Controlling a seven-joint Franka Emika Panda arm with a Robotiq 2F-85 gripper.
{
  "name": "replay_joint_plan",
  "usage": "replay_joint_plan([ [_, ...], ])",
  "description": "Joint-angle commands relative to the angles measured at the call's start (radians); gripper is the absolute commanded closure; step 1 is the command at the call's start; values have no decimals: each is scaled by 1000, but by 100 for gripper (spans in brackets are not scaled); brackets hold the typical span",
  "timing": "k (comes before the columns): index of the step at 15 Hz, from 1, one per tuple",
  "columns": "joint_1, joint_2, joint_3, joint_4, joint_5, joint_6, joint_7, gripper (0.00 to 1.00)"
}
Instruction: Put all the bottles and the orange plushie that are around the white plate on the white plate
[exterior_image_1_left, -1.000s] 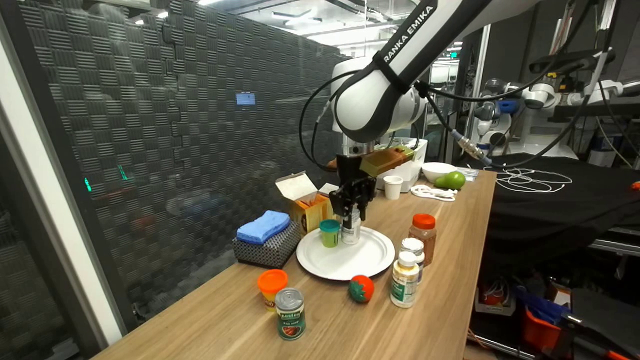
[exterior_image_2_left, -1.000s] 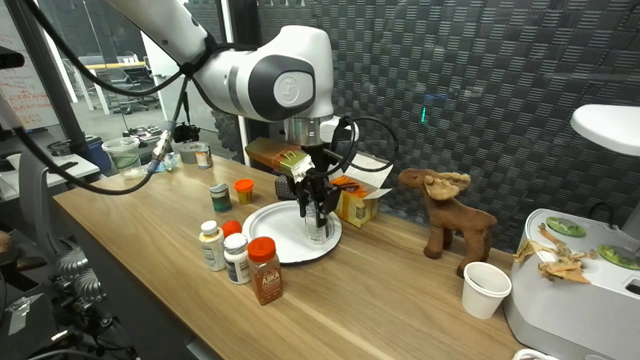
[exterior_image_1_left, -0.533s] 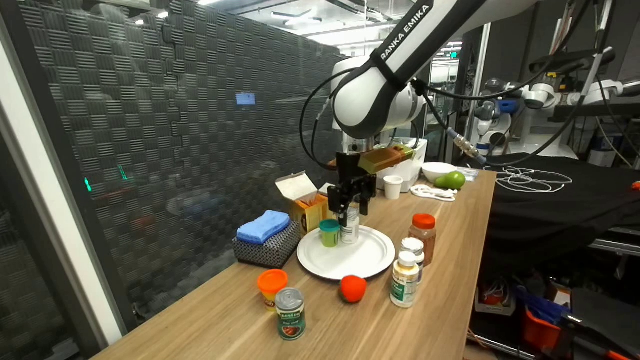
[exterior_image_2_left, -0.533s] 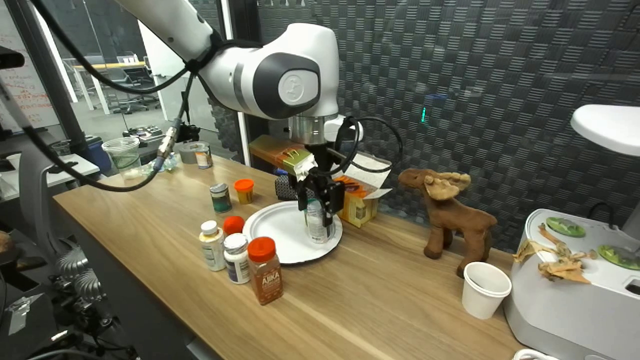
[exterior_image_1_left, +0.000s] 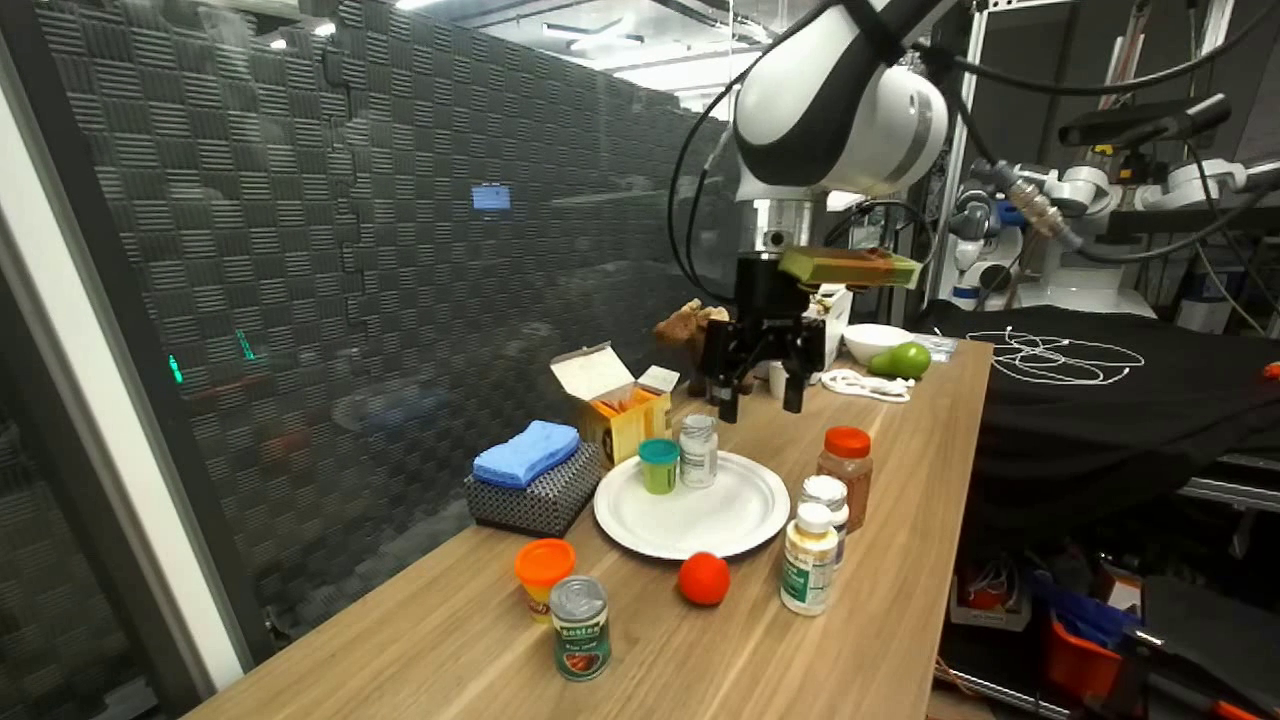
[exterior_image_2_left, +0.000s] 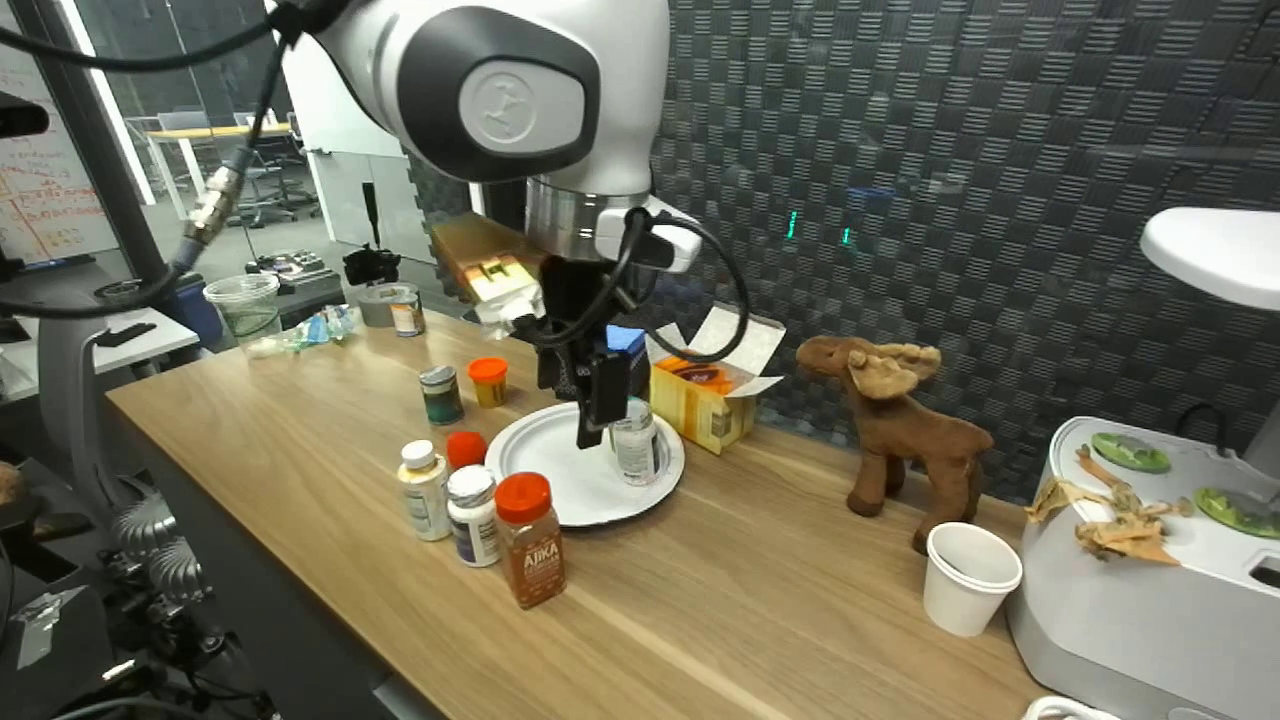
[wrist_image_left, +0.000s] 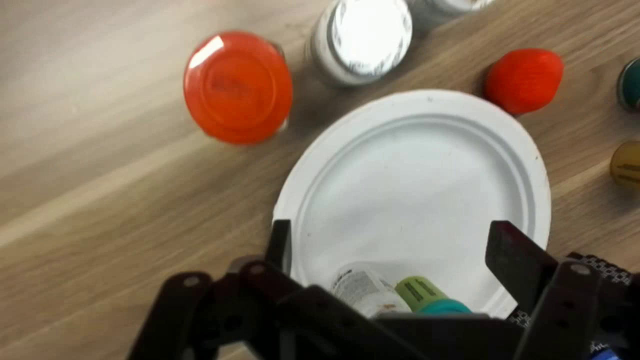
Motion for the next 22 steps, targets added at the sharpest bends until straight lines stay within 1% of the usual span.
replay_joint_plan([
  [1,2,-208,-6,-220,37,15,35,0],
  [4,2,-288,-15,-320,-10,47,84,0],
  [5,0,-305,-15,-340,-22,59,99,0],
  [8,-6,-330,-12,-376,-110,98,168,0],
  [12,-9,-309,-3,-364,-247,121,260,0],
  [14,-4,-286,-1,-349,-274,112,277,0],
  [21,-1,-203,-7,-317,-270,167,267,0],
  [22,-1,-194,-10,-313,-279,175,274,2],
])
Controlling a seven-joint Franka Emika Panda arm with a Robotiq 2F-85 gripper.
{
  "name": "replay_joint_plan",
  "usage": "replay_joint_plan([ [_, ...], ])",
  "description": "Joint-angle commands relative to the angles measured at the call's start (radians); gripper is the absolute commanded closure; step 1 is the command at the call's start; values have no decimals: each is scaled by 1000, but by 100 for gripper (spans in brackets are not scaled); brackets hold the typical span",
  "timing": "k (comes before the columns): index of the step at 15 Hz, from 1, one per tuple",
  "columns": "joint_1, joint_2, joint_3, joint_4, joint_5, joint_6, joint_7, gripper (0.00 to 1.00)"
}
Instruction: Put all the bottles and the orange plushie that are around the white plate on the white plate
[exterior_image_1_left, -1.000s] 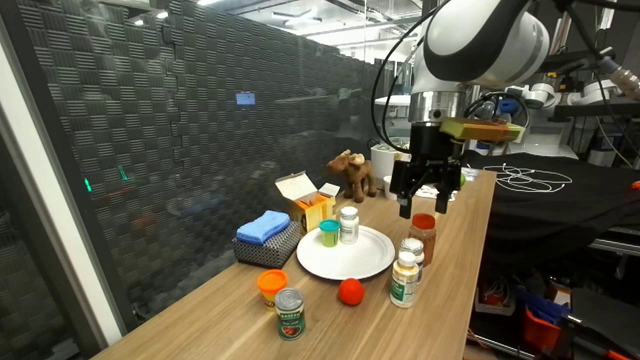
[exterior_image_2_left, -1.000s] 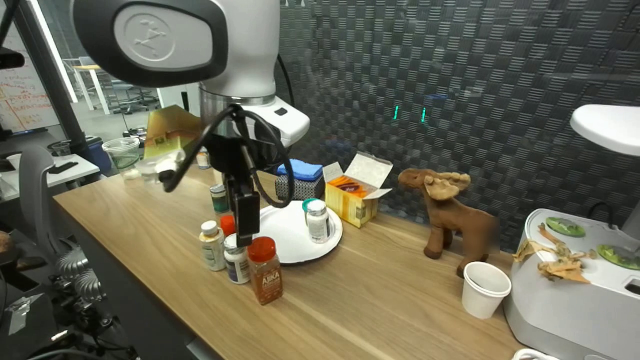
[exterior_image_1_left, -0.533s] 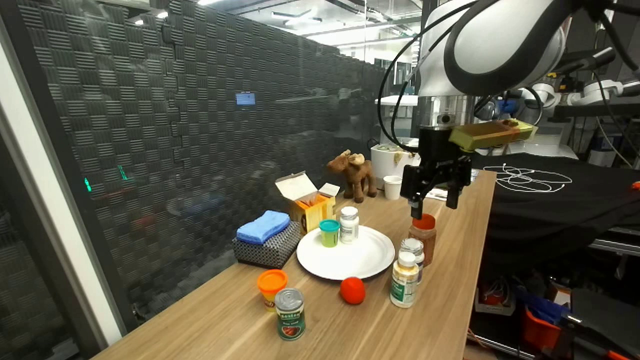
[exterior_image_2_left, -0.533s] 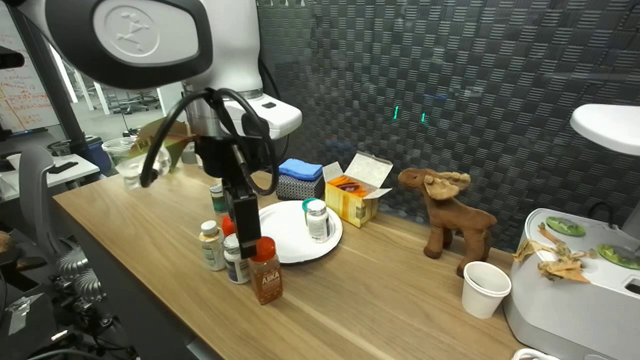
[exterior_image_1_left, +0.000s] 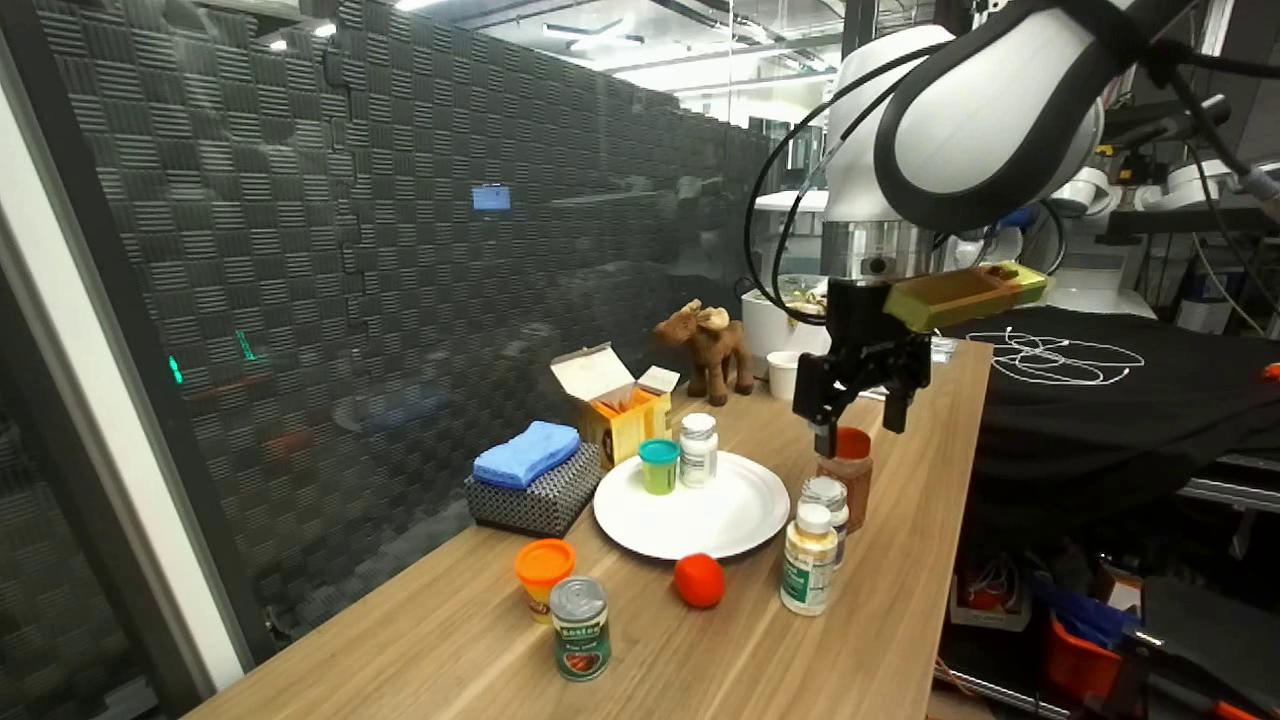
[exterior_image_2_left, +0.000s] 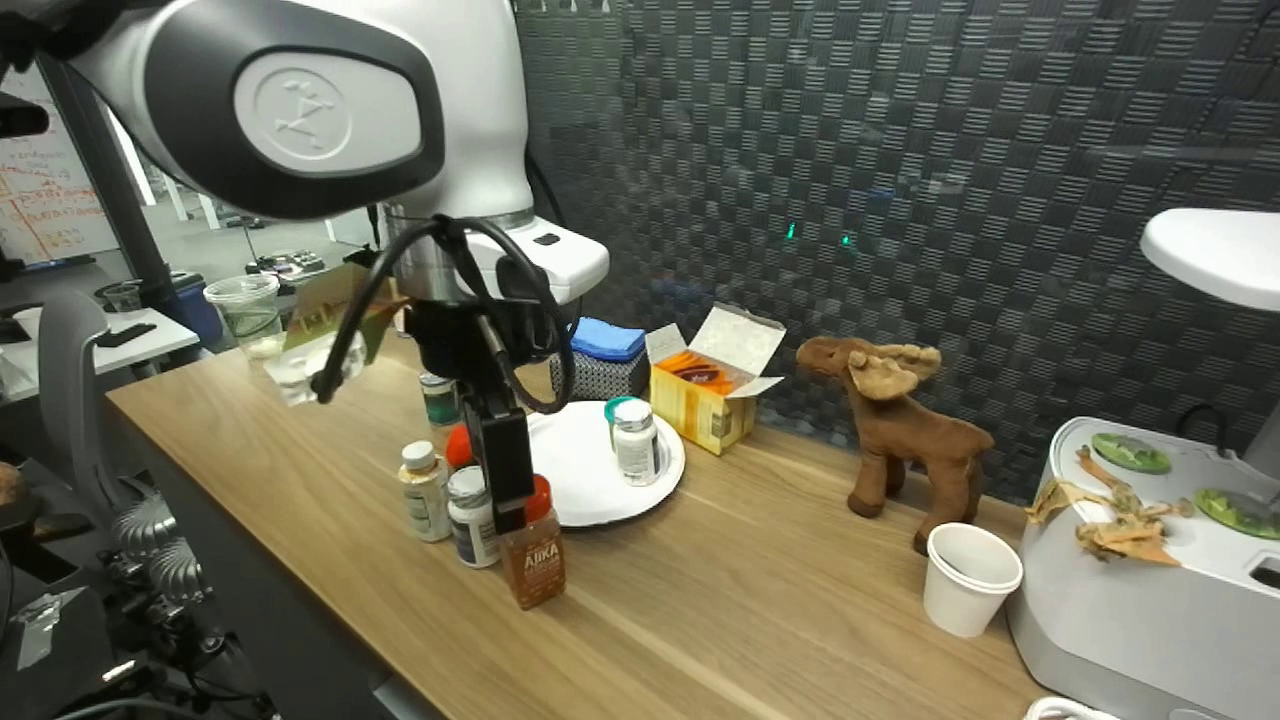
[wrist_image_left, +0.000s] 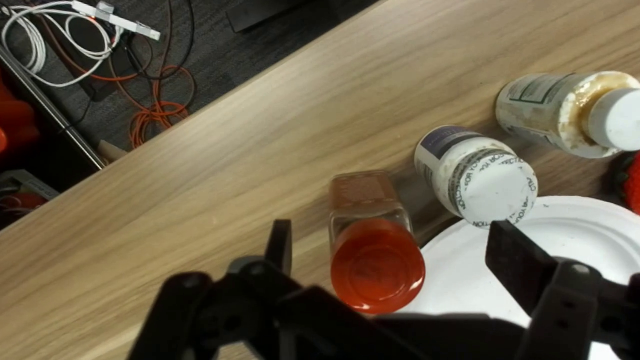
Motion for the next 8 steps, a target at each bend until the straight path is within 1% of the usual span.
replay_joint_plan([
  [1,1,41,-6,33,-25,32,27,26],
  [2,1,46,-9,35,-31,35,34,27],
  [3,2,51,-12,37,-37,37,40,30],
  [7,4,61,-23,43,-72,35,78,64],
  [8,4,53,-26,41,-81,29,90,70],
])
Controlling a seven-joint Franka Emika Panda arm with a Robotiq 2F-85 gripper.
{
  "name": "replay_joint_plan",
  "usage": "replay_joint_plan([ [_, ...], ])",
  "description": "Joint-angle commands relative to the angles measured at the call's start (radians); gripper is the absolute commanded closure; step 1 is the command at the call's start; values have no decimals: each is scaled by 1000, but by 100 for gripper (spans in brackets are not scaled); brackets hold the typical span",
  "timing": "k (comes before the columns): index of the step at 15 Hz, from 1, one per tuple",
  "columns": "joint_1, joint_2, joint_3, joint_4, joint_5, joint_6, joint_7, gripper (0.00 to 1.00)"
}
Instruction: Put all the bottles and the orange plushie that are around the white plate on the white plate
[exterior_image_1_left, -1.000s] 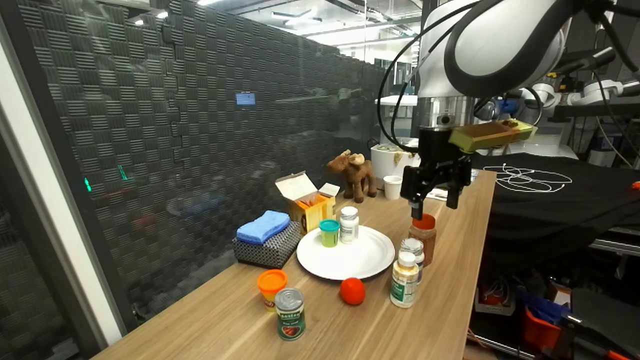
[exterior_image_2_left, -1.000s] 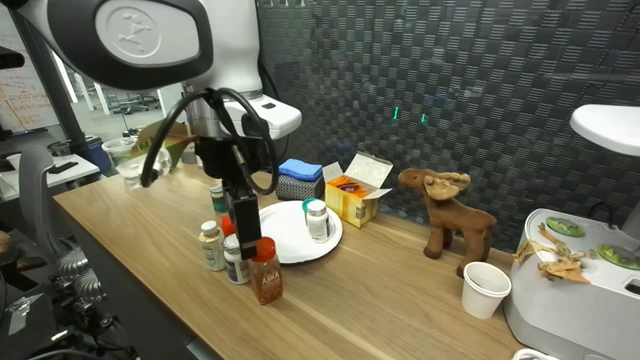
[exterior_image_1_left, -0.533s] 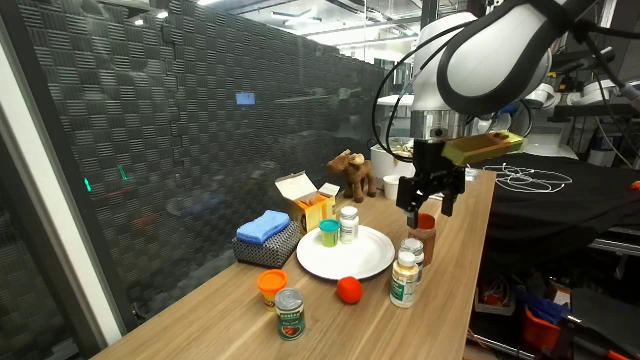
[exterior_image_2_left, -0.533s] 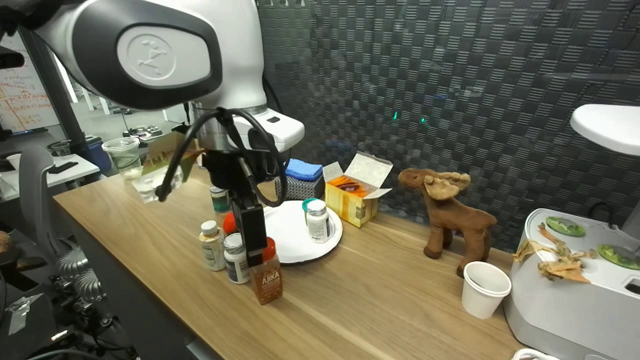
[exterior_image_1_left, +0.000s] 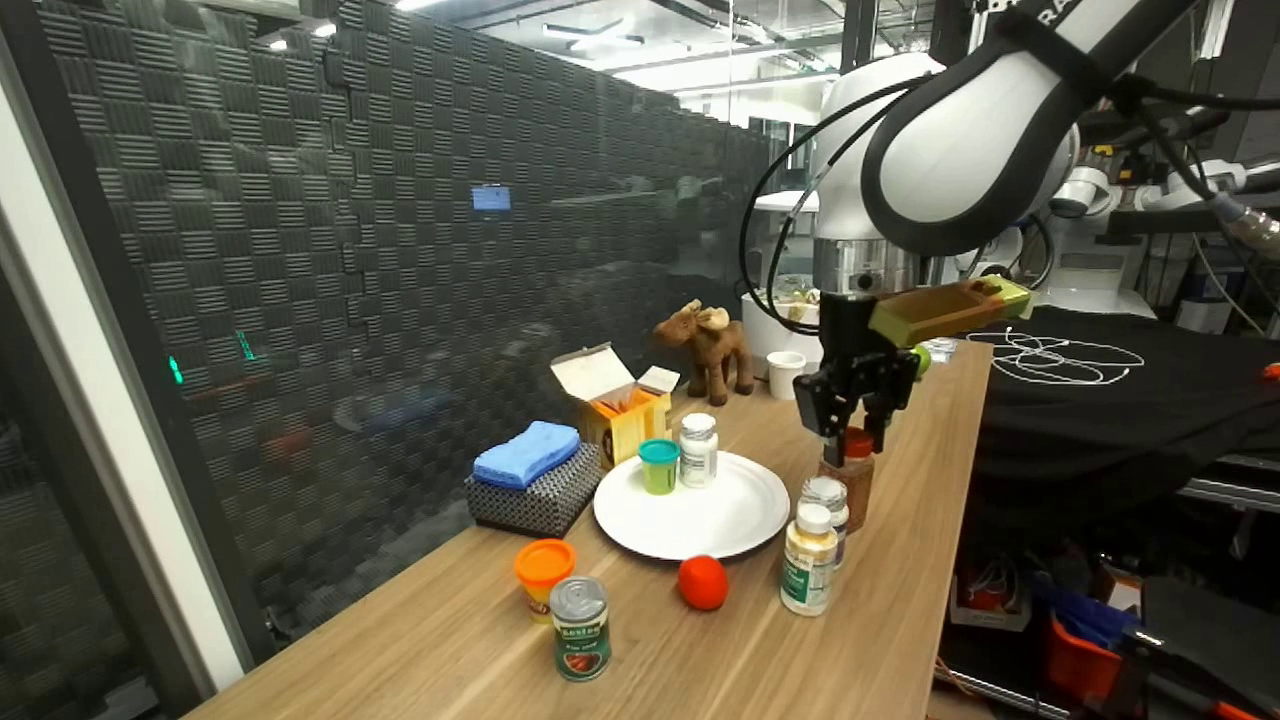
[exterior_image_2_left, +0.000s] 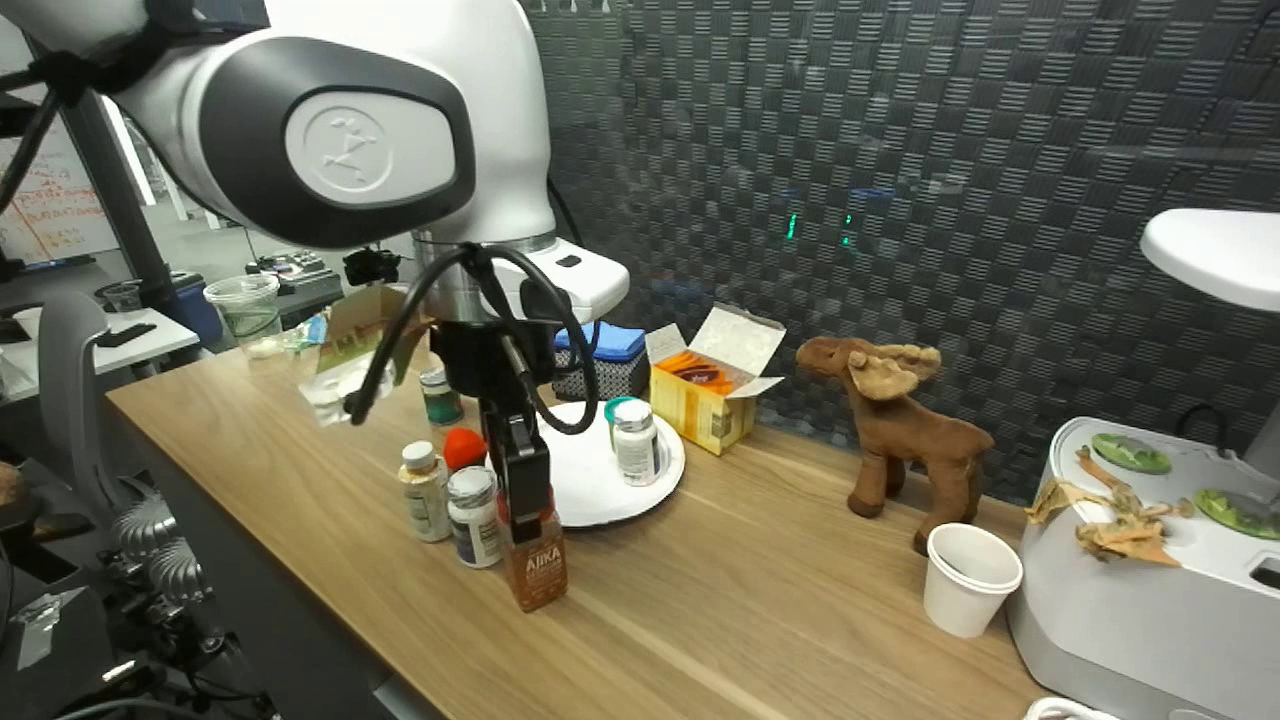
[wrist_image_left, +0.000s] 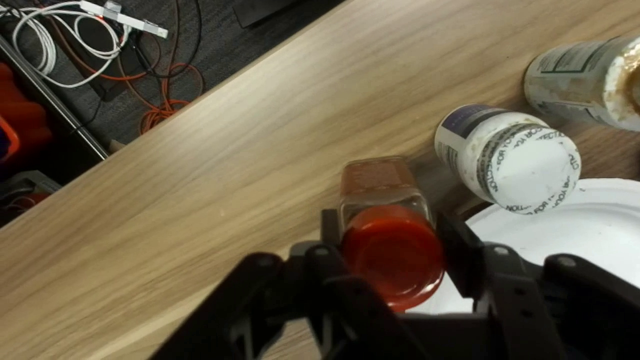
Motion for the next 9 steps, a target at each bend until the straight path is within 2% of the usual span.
replay_joint_plan([
  [1,4,-15,-12,11,-53,-6,60,76],
  [5,10,-65,-11,27,-111,-43,103,76],
  [9,20,-74,16,94,-159,-54,123,76],
])
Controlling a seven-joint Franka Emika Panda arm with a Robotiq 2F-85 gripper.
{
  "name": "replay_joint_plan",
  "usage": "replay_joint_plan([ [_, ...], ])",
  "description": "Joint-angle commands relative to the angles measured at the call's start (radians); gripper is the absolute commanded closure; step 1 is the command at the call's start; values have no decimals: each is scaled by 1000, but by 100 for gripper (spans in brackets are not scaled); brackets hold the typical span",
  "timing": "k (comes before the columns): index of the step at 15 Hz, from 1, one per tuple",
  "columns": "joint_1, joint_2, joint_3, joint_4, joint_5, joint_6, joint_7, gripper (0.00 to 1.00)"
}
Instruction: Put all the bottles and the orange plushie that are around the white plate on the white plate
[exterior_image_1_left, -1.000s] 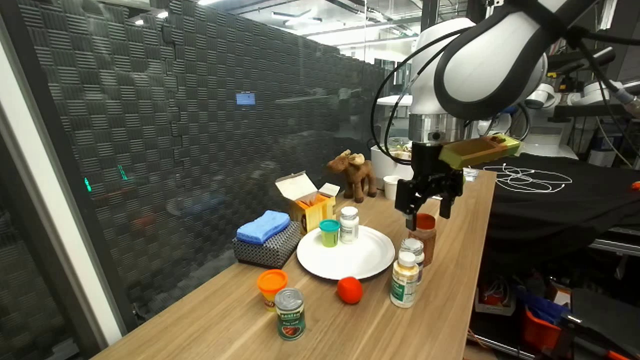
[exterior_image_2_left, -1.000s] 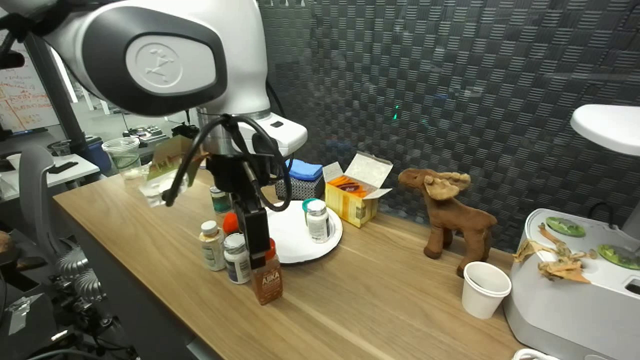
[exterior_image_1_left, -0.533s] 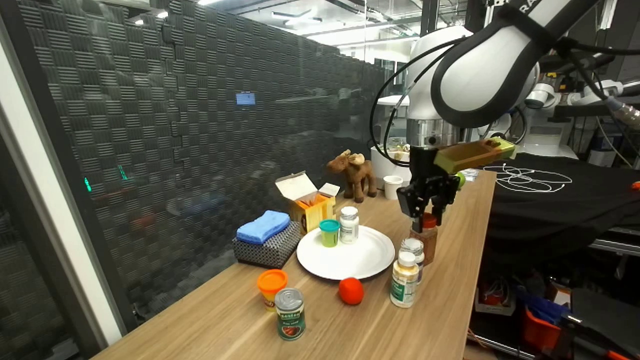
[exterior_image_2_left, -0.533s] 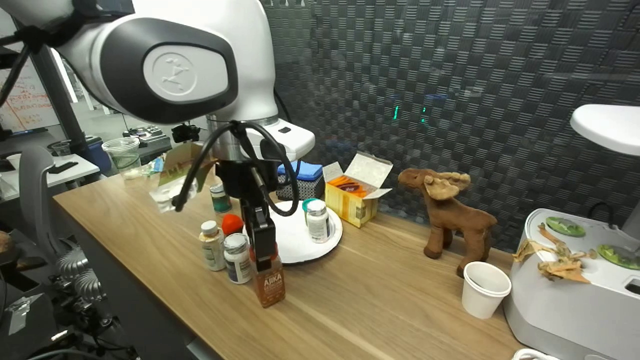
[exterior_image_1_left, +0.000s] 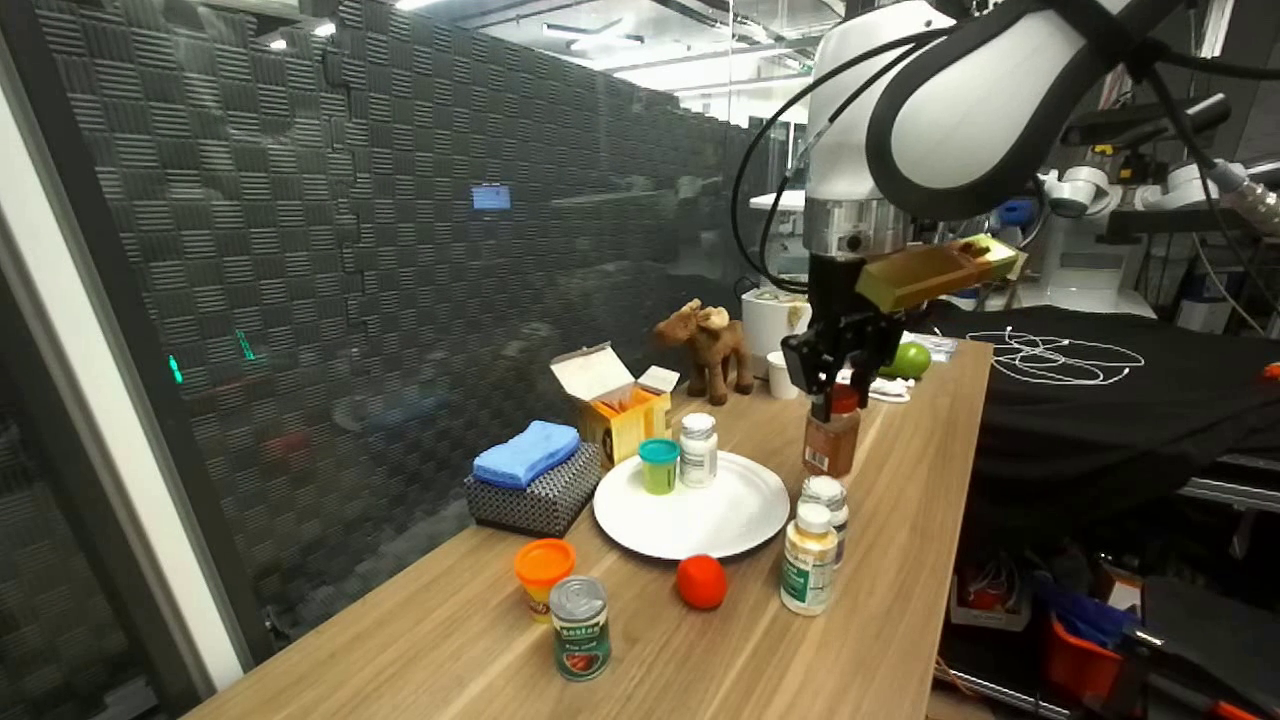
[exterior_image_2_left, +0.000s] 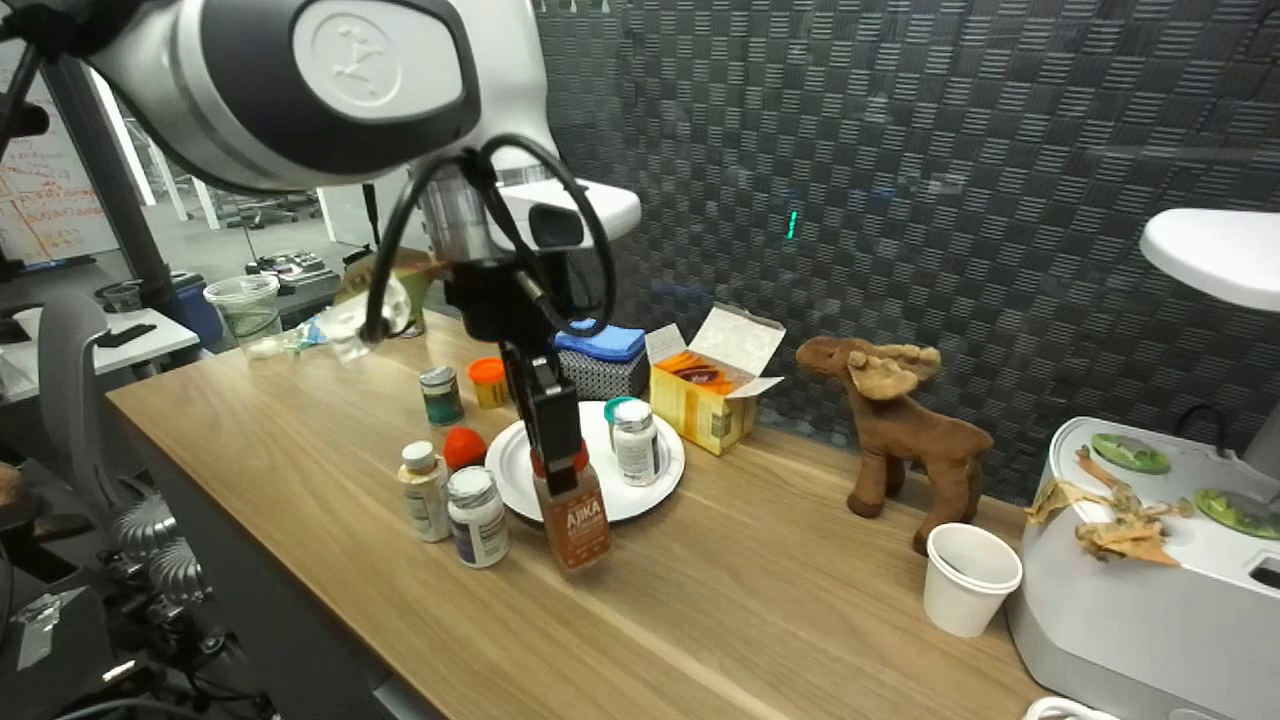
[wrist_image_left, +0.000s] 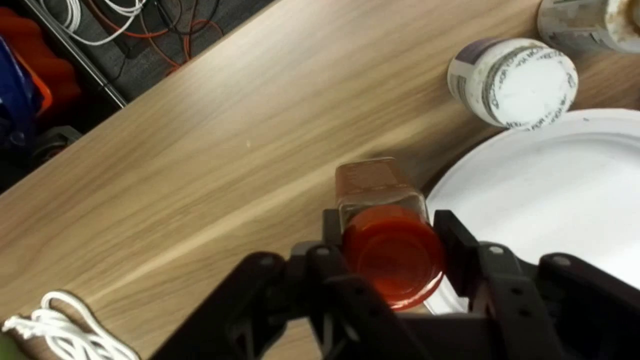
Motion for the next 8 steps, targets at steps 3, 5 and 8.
replay_joint_plan([
  [3,30,14,38,115,12,-41,-19,76],
  [5,39,42,46,145,33,-44,-39,76],
  [8,53,100,53,186,90,-59,-96,76],
])
